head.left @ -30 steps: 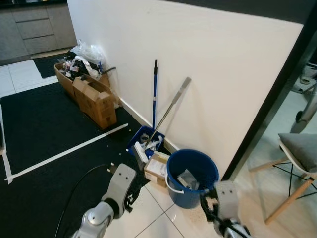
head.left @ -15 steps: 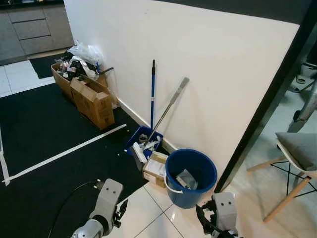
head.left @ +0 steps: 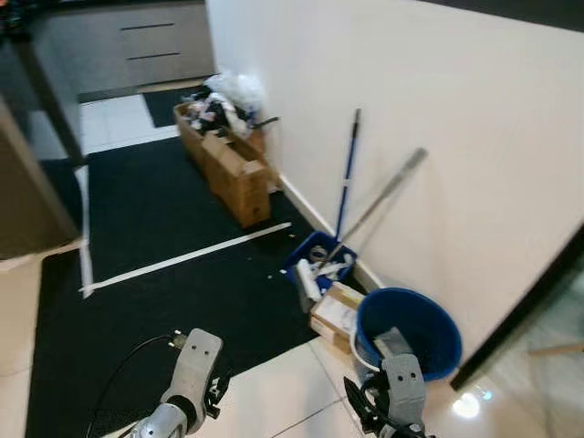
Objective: Setting the table
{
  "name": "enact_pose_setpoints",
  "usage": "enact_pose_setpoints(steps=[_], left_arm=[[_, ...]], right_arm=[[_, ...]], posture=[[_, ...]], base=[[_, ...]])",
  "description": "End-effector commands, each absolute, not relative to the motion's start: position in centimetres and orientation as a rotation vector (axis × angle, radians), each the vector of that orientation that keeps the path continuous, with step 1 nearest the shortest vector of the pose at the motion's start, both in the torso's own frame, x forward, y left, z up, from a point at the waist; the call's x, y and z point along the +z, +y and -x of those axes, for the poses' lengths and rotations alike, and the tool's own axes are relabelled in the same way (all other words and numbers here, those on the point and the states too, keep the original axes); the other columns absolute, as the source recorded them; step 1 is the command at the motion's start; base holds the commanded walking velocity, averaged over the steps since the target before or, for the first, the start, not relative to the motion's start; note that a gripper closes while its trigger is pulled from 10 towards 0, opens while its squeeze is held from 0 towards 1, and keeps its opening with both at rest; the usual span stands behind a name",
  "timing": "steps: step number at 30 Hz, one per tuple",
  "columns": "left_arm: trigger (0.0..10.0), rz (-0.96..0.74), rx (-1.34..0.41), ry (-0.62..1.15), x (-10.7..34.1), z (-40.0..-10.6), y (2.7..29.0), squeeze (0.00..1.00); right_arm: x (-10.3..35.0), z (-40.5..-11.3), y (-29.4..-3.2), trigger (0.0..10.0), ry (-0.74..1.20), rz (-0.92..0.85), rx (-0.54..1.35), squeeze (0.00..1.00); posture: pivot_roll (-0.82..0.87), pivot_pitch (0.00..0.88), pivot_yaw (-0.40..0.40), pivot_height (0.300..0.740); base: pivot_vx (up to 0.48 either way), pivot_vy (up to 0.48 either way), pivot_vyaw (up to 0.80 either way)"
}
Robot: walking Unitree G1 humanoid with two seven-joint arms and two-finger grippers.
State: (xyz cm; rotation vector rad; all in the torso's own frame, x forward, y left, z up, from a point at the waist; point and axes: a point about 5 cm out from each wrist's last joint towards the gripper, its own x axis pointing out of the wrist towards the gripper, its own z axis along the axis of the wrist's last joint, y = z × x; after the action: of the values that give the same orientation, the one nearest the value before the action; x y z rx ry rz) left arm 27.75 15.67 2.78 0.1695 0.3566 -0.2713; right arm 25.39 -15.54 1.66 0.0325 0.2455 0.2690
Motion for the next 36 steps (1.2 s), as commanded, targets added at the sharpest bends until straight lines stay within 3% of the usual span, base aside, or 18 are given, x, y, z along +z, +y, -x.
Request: enact_pose_setpoints(steps=[1,36], left_arm=[[10.0,-0.173,-0.280,0.391,1.96,-27.20,15.77,0.00],[10.0,-0.160,-0.270,0.382,1.95,-27.43,15.65,0.00]], right_arm=[[1.10,-24.99,-15.64,10.0,0.266,-0.041,0.273,0.00],[0.87,-25.10,-15.47,10.0,0.266,-0.037,0.289,0.00]], posture=[[-0.01,0.075,0.066,0.740],[-0.01,0.077,0.076,0.740]], base=[[0.000,0.000,0.78],[0.000,0.000,0.78]])
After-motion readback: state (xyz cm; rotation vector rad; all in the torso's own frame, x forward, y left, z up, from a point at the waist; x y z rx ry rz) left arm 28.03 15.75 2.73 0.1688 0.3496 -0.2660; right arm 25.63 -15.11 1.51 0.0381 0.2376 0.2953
